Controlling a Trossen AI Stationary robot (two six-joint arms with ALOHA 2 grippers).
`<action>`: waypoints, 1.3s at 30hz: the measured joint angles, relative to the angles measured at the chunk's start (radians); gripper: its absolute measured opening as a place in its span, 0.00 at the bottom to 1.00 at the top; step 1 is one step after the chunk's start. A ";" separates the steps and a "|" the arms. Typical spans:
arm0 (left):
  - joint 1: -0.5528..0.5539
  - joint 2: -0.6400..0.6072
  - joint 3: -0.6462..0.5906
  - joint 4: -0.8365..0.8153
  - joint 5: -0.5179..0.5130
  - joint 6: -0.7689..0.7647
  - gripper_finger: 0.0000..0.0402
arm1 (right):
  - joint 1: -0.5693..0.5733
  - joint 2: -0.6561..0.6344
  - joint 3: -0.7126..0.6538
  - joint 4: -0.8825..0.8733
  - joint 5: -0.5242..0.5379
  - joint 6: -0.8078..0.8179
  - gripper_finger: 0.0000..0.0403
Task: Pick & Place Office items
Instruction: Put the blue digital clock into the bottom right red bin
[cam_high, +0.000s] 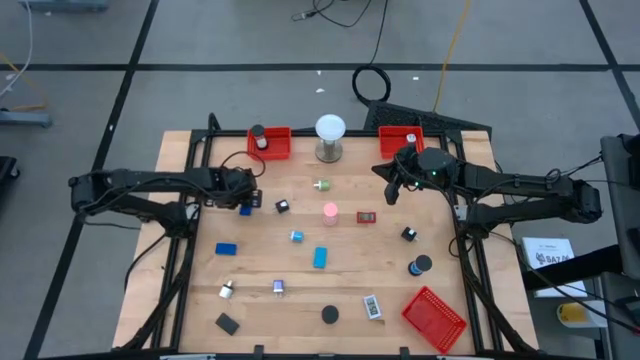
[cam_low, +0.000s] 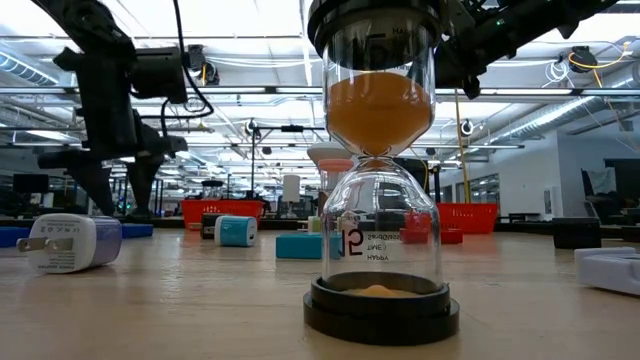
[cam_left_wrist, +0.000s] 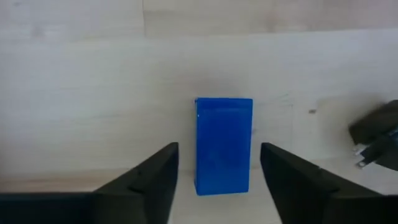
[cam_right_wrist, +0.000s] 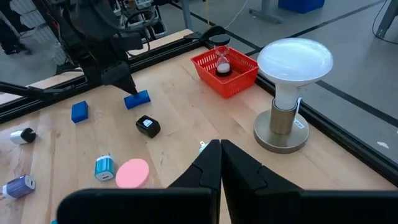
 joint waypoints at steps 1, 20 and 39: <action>-0.002 0.015 0.000 0.007 0.001 -0.001 0.62 | 0.000 0.000 0.000 0.000 0.000 0.000 0.00; -0.065 0.172 0.003 0.065 0.006 -0.001 0.39 | -0.001 0.000 0.000 0.000 0.000 0.006 0.00; -0.229 0.010 0.308 -0.019 0.028 0.690 0.39 | -0.001 0.000 0.000 0.000 0.000 0.049 0.00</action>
